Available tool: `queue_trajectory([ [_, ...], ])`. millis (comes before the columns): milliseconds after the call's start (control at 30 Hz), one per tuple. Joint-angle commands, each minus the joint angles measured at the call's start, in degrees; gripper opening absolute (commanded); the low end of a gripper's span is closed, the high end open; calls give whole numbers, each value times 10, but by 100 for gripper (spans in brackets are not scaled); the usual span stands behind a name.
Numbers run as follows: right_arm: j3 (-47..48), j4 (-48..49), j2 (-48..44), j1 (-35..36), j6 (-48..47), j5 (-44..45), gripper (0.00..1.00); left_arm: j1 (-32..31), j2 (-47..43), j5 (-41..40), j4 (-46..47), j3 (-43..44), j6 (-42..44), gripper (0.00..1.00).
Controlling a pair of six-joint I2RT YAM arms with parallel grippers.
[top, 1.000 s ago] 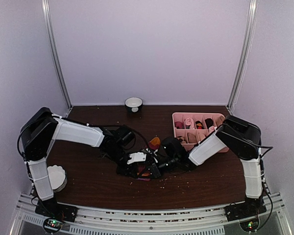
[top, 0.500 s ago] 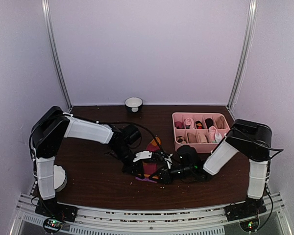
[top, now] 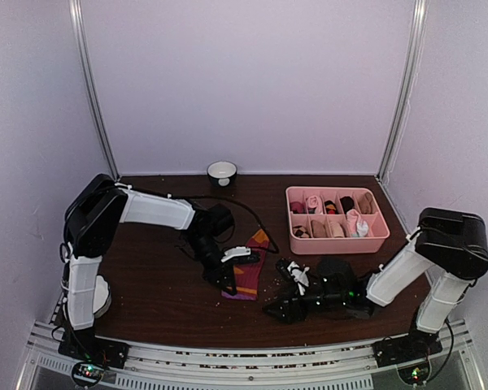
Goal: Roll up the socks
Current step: Roll the sock at the center of the board.
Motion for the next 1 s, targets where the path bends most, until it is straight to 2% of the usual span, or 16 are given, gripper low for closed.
queue_trajectory([
  [0, -33, -103, -76, 22, -47, 202, 100, 10, 37, -19, -60, 31, -23, 0],
  [67, -40, -126, -111, 23, -44, 269, 100, 11, 47, -9, -81, 45, -23, 0],
  [133, -39, -146, -132, 20, 25, 348, 100, 12, 59, -4, -104, 58, -21, 0],
  [200, -57, -128, -151, 6, 62, 346, 100, 12, 67, -1, -119, 65, -16, 0],
  [267, -74, -69, -160, -2, 54, 310, 100, 14, 76, 4, -133, 72, -13, 0],
  [367, -41, -98, -143, 16, -29, 267, 100, 20, 94, 31, -158, 85, -13, 0],
  [433, -15, -143, -127, 64, -109, 296, 96, 23, 114, 51, -184, 98, -8, 0],
  [500, -18, -113, -117, 105, -183, 304, 91, 26, 127, 73, -204, 110, -1, 0],
  [600, -50, 0, -103, 136, -283, 257, 81, 25, 132, 68, -207, 113, -4, 0],
  [667, -39, 23, -74, 140, -326, 227, 76, 26, 133, 55, -204, 113, -8, 0],
  [800, 54, -48, -19, 139, -408, 193, 64, 25, 147, 26, -202, 121, -19, 0],
  [967, 134, -89, 43, 131, -469, 169, 57, 25, 154, -1, -189, 121, -33, 0],
])
